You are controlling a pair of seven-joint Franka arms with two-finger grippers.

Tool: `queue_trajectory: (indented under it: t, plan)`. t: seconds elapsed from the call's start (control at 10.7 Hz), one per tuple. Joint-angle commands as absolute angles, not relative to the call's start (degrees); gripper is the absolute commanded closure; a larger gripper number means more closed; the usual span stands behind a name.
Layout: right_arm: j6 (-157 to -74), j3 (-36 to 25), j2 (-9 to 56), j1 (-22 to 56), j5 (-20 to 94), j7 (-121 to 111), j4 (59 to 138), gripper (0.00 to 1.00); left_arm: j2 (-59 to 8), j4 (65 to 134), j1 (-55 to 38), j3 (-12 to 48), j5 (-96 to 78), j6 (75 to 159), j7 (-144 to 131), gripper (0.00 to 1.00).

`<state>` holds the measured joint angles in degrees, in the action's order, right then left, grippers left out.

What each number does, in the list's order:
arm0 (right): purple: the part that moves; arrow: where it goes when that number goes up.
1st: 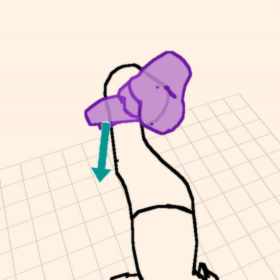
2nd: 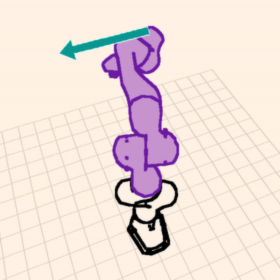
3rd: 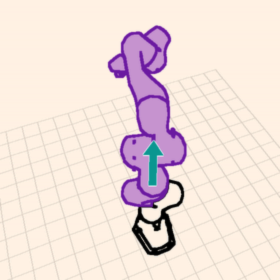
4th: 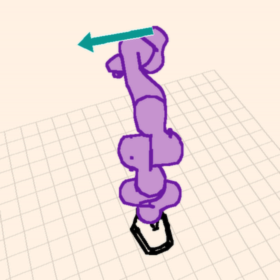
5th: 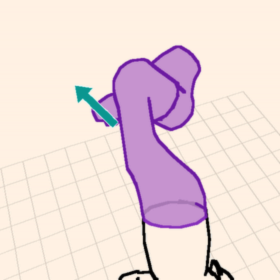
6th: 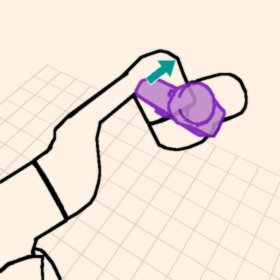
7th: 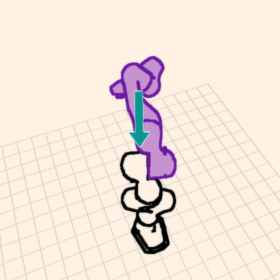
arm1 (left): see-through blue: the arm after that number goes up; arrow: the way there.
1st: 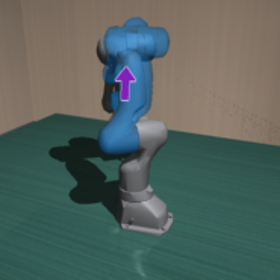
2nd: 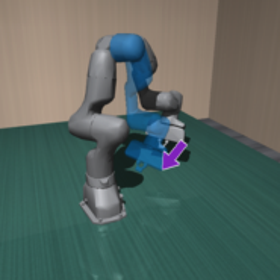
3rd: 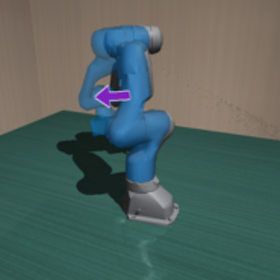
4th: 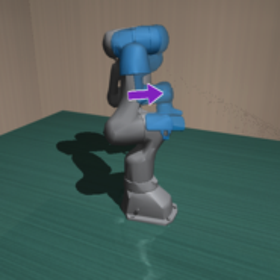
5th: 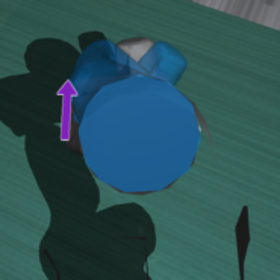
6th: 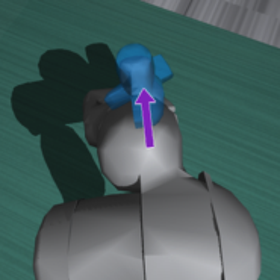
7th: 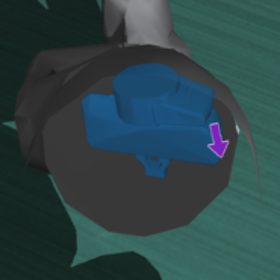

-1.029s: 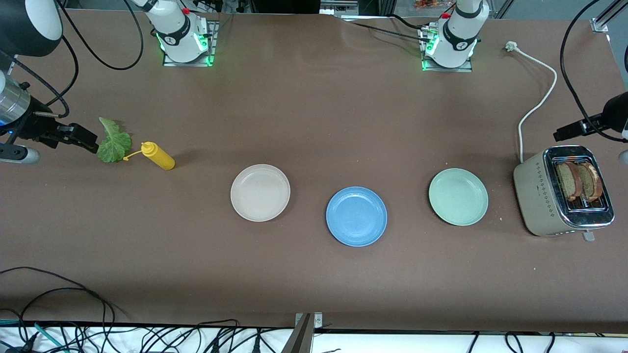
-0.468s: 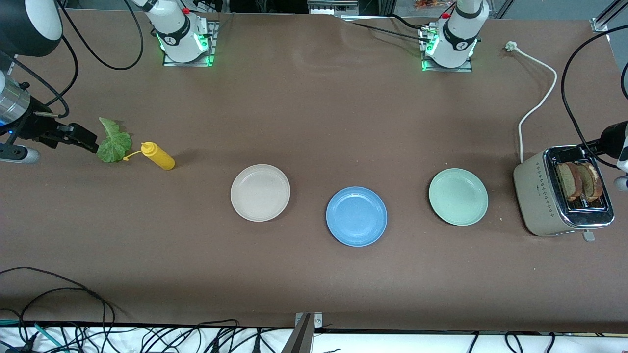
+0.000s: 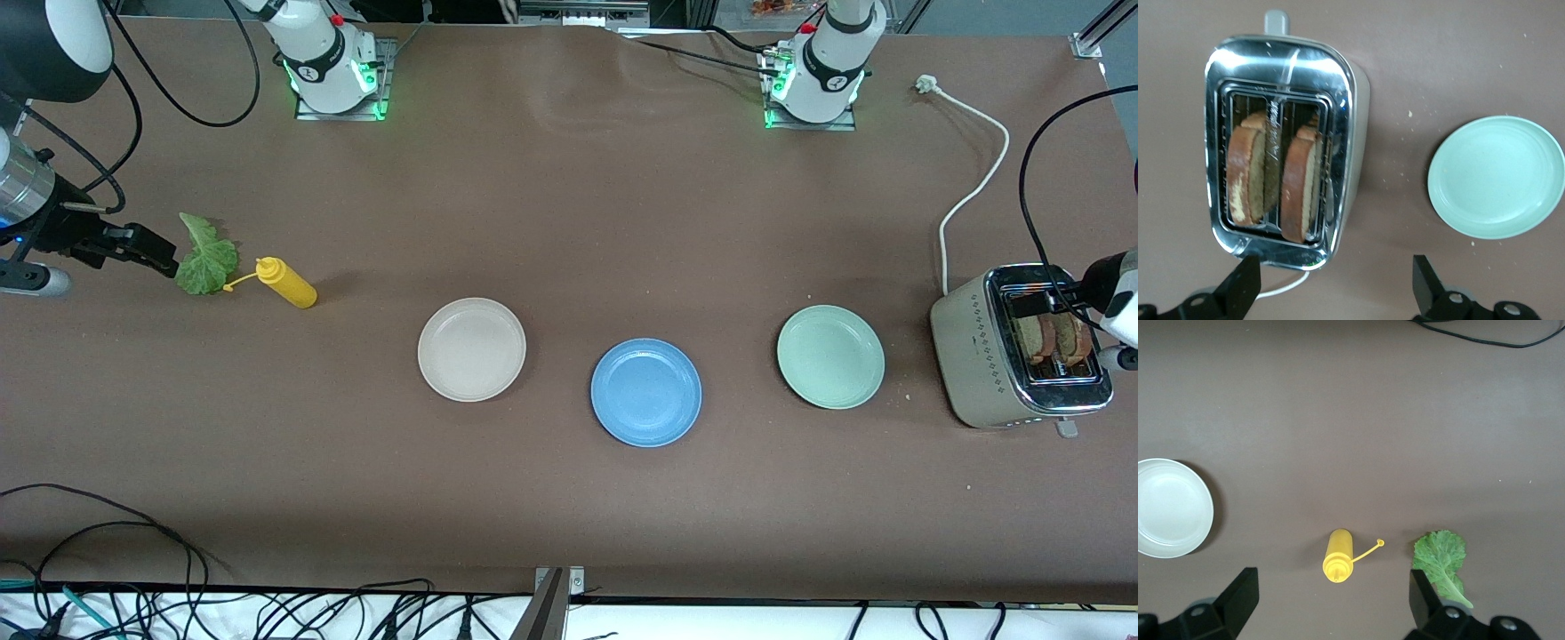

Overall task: Make sandwich in blue plate with both arms
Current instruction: 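Move the left gripper over the toaster toward the bread slices, then lower the left gripper into the toaster and grasp a bread slice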

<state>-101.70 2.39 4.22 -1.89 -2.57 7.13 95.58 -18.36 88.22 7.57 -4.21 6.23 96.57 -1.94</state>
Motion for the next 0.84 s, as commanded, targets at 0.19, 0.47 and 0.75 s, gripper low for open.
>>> queue_trajectory:
  t: [0.19,0.47,0.75]
  plan:
    - [-100.7,2.5,4.6,-1.9,-3.3,7.6,94.4,0.0,-20.4,88.1,10.9,-4.0,6.5,102.5,6.6,0.0]
    - [-100.6,2.5,4.6,-1.9,-3.3,7.6,94.3,0.0,-20.4,91.8,11.0,-4.0,4.2,107.1,7.2,0.0]
    - [-100.7,2.5,4.6,-1.9,-3.5,7.6,94.3,0.0,-21.5,93.4,10.9,-3.8,2.7,110.0,7.2,0.0]
